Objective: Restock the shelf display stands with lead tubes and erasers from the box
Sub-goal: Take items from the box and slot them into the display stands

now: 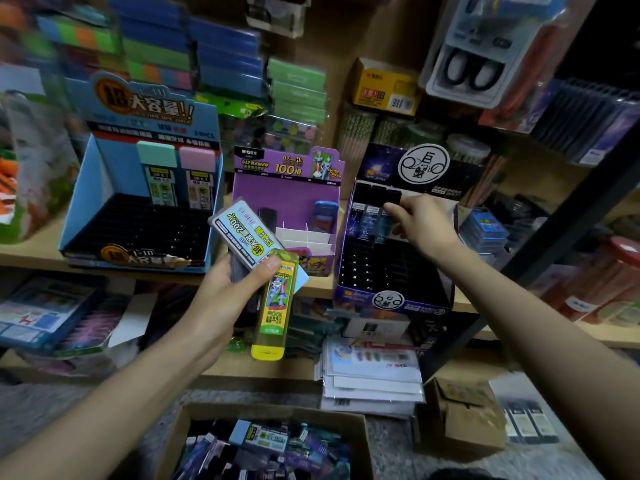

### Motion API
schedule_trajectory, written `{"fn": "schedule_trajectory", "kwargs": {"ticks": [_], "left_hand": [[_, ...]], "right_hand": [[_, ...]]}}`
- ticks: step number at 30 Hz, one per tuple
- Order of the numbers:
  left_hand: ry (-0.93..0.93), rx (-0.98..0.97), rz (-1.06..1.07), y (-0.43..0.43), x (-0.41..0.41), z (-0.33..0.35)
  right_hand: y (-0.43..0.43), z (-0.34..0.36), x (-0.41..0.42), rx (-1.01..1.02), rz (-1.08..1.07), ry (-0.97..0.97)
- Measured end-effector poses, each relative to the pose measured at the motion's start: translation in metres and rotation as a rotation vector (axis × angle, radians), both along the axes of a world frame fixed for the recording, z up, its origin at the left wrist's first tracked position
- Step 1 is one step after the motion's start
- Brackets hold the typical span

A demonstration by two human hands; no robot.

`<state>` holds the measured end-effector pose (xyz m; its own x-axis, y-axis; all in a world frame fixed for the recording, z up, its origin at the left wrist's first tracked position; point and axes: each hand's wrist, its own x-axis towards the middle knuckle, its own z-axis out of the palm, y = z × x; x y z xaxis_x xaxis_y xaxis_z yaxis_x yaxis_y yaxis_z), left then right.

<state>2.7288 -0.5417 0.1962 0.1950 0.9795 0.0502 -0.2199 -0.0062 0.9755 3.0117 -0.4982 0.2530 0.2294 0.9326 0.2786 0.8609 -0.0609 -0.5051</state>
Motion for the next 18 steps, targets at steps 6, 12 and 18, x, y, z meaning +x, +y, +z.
{"fn": "schedule_trajectory", "kwargs": {"ticks": [6,12,18], "left_hand": [[-0.039,-0.004,-0.016,-0.004,0.002,0.005],[-0.065,-0.003,0.015,-0.005,-0.002,0.01],[-0.098,0.036,0.082,-0.001,-0.007,0.017]], "right_hand": [[0.0,0.006,-0.008,-0.055,-0.075,-0.138],[-0.036,0.018,-0.035,0.052,-0.091,-0.281],[-0.101,-0.006,-0.136,-0.278,0.296,0.781]]}}
